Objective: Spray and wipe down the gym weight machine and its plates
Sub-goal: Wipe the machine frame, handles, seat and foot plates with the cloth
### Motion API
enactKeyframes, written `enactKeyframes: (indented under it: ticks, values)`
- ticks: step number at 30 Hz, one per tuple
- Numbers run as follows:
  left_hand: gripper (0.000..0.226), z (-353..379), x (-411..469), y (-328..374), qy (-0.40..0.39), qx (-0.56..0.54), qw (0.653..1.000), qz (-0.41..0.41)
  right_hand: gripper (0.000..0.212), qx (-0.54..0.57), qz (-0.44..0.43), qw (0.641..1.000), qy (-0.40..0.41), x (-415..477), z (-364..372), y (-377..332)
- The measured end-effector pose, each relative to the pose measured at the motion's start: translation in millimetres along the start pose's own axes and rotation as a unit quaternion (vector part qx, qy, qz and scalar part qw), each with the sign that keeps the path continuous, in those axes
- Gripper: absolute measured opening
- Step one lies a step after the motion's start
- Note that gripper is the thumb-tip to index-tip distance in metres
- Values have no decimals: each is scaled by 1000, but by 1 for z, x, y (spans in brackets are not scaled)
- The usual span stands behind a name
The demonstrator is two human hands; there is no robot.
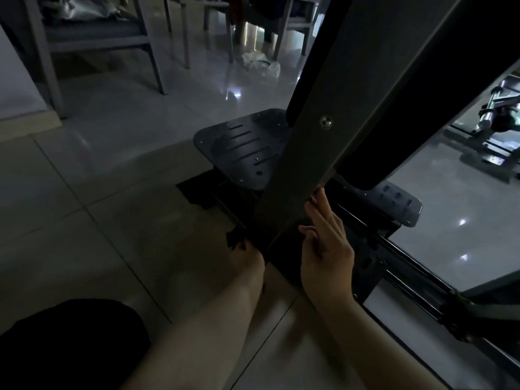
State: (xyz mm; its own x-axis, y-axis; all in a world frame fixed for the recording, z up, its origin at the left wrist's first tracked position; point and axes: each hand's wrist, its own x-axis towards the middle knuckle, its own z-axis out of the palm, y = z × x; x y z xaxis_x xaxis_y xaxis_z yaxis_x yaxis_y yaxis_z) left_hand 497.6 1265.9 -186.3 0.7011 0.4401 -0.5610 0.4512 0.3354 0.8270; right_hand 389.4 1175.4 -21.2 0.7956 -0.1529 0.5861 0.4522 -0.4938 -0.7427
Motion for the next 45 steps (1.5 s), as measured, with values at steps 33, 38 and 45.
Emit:
enactKeyframes:
  ticks: [33,38,45]
  values:
    - [34,-21,-111,74,-55,-13,998,-40,62,53,149,987,-12,-7,-12,-15]
    - [6,-50,-155,139,-112,24,993,35,48,64,224,972,24,-8,-19,-40]
    - [19,-96,-192,204,-278,269,885,260,18,252,336,907,-11,2,-17,-87]
